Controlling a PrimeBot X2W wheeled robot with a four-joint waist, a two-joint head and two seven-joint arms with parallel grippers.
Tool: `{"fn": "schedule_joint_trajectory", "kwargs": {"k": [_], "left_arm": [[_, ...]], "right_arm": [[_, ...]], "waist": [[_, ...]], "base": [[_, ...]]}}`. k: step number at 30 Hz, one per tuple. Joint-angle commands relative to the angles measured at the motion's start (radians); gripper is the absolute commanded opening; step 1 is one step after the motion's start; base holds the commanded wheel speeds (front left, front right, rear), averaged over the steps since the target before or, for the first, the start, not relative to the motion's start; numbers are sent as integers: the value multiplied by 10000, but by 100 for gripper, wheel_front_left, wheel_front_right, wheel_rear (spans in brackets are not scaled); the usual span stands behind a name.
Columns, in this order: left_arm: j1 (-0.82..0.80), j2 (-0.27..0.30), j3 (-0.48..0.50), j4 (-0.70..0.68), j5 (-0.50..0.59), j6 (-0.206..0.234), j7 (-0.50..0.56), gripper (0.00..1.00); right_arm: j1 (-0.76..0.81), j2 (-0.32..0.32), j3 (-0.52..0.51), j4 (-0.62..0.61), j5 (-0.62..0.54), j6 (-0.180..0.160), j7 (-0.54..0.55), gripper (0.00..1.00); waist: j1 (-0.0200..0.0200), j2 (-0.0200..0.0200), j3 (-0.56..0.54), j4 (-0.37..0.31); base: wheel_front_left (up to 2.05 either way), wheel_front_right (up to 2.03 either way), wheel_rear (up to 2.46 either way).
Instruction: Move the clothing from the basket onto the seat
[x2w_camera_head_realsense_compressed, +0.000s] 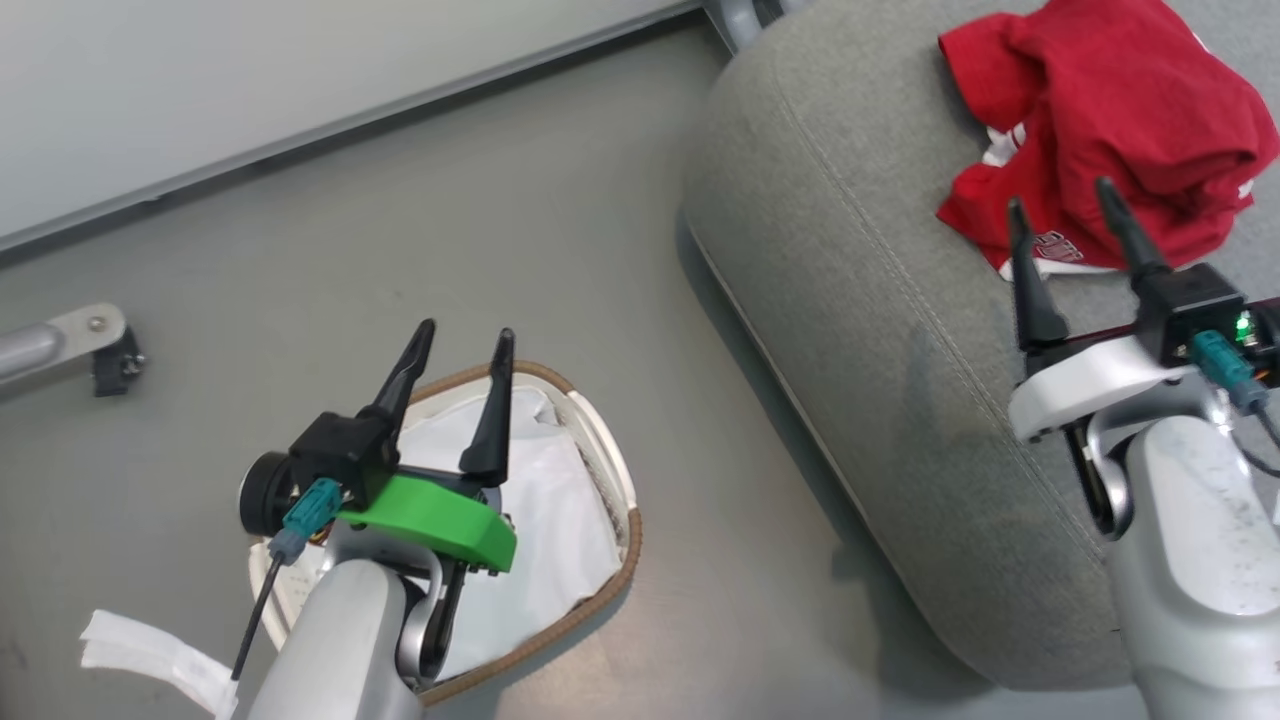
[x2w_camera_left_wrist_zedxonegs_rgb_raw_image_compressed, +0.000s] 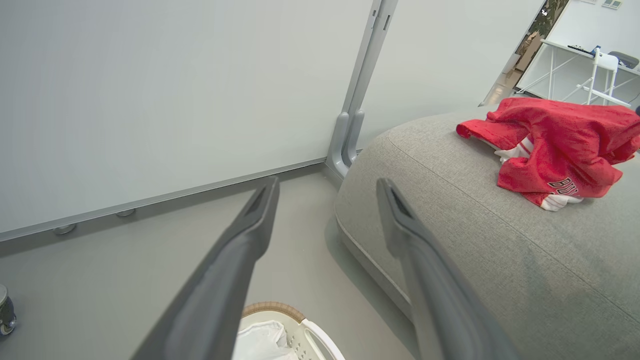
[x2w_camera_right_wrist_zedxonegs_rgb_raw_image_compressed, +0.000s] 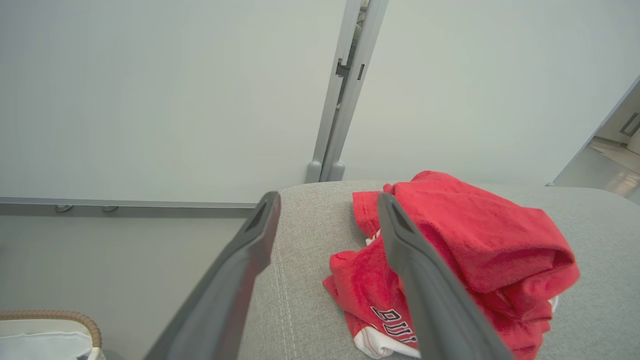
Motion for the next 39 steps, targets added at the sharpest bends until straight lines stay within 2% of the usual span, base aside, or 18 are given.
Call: {"fn": "schedule_joint_trajectory", "kwargs": {"k": [1,12,22,32,39], "left_arm": [[250,-54,173,27,86,-42,-8,100],[963,-164,2014,434,779,225,-8,100],[1687,-174,3283,793,1125,506,-8,100],[2484,-174,3784,897,1092,585,-8,100],[3026,-173,3867,803,998,367,-8,100]], "right_arm": [[186,64,160,33,113,-15,0,100],[766,660,1099,509,519,-15,0,100],[1364,783,1173,900,702,-15,0,100],[2054,788,1354,977,965,-15,0,100],[2515,789,1359,1030,1028,-15,-2,100]], "waist": [[1,0,-682,679],[1,0,-1344,1765],[1,0,-1696,2361],[1,0,-2228,2631],[1,0,-2666,2554]], "base": [[0,0,0],[0,0,0],[0,0,0],[0,0,0],[0,0,0]]}}
